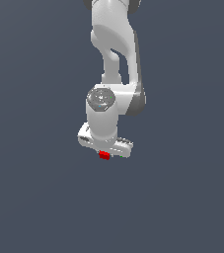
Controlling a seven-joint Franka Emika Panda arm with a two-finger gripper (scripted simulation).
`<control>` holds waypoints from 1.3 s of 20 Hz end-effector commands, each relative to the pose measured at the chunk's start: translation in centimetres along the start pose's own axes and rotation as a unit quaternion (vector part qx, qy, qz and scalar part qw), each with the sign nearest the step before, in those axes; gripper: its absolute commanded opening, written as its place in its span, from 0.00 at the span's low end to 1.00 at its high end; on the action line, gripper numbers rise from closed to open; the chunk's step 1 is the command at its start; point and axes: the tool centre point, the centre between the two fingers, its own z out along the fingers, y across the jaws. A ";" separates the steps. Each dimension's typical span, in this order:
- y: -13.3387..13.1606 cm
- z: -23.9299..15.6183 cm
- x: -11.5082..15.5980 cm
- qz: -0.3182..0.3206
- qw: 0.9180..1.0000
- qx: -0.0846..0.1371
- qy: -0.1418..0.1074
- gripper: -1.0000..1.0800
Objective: Stack the red cube on top of the green cube.
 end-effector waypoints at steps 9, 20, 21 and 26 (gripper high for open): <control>-1.1 1.1 -1.6 0.000 1.000 0.000 0.000 0.00; -4.9 4.7 -6.9 0.000 1.000 0.000 -0.001 0.00; -5.2 5.0 -7.2 0.000 1.000 0.000 -0.001 0.00; -6.0 5.7 -8.1 0.000 1.000 0.000 -0.001 0.00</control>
